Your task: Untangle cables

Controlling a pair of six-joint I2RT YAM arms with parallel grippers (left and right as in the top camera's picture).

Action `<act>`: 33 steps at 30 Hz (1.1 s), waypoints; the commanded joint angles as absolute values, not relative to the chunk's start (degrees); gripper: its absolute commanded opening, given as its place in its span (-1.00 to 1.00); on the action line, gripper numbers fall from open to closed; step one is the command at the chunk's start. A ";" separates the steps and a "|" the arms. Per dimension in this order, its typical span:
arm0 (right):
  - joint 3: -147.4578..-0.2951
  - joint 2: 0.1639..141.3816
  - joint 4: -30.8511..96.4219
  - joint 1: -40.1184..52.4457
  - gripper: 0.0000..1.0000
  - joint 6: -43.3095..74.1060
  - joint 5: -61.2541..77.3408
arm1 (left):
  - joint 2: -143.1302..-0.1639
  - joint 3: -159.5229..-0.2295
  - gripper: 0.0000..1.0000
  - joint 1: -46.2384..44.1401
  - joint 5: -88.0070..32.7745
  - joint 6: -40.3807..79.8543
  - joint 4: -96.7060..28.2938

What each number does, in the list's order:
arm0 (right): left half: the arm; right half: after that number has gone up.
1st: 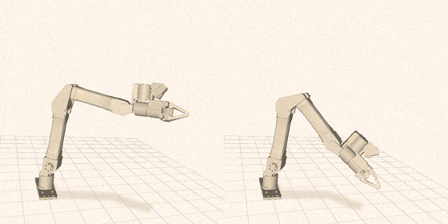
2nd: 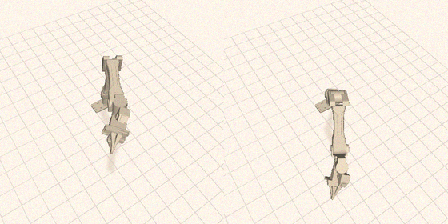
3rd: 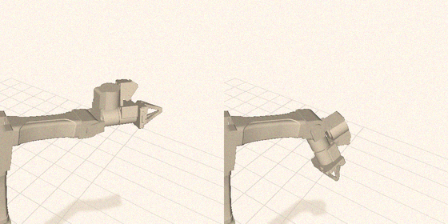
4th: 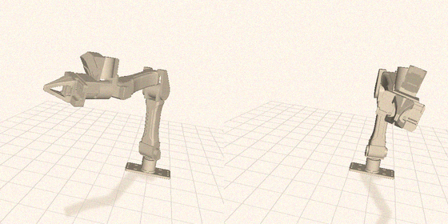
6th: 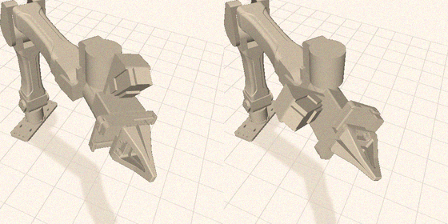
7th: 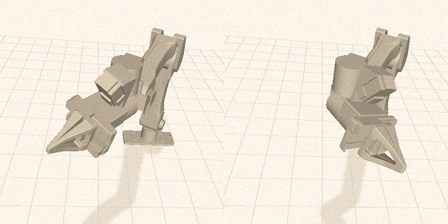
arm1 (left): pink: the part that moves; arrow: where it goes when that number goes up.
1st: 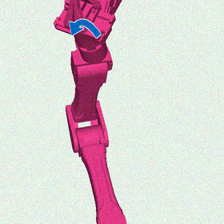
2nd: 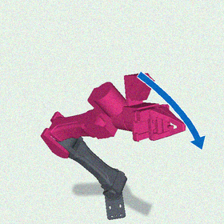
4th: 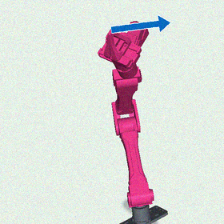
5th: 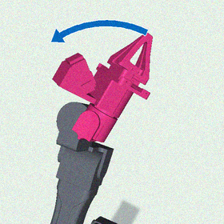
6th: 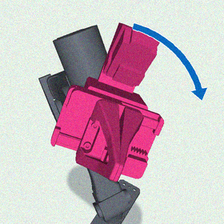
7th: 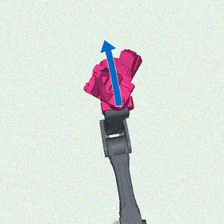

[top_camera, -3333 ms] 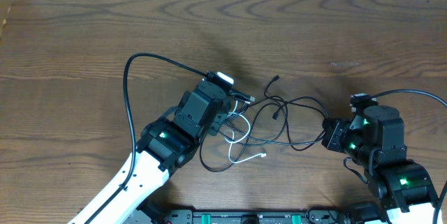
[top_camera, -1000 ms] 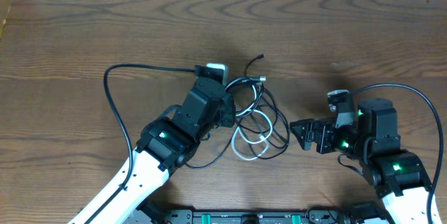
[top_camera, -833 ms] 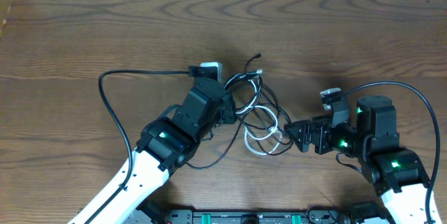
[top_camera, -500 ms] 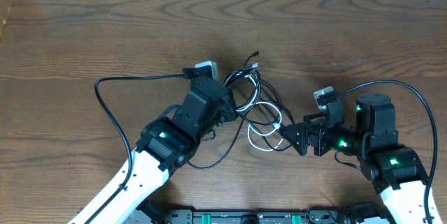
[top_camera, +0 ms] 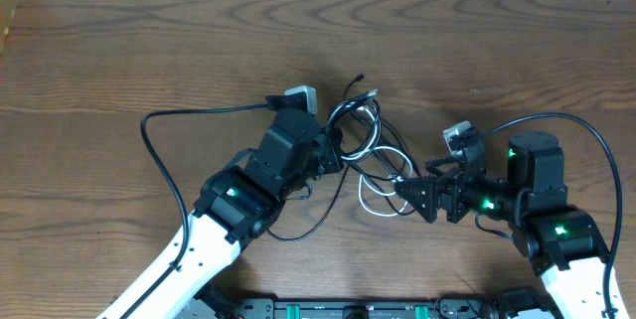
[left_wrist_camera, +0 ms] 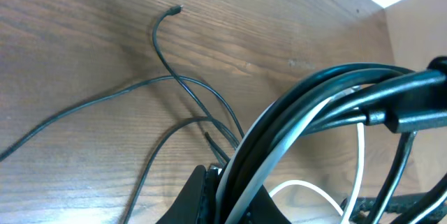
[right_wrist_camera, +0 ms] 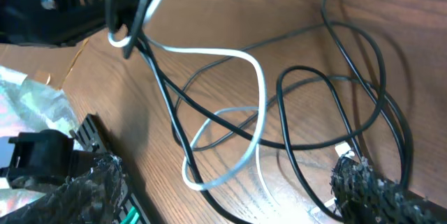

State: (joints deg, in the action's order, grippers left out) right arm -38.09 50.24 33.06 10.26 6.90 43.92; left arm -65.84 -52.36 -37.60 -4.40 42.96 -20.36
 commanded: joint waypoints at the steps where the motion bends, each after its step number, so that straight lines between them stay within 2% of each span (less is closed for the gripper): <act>1: -37.69 50.26 31.94 10.24 0.87 4.62 46.09 | -65.47 -52.51 -0.85 -37.47 -5.58 33.30 -20.58; 19: -37.69 50.26 28.97 10.22 0.86 4.62 47.16 | -65.49 -52.45 -0.85 -37.47 -9.89 -13.65 -26.72; 28: -37.69 50.26 28.99 10.22 0.85 4.62 47.16 | -65.49 -52.45 -0.85 -37.47 -10.09 -18.33 -28.27; 33: -37.69 50.26 29.17 10.22 0.83 4.62 47.13 | -65.49 -52.45 -0.85 -37.47 -9.19 -12.58 -28.21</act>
State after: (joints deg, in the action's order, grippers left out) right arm -38.09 50.24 29.10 10.26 5.54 46.35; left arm -65.84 -52.36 -37.60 -9.13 -15.68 -28.27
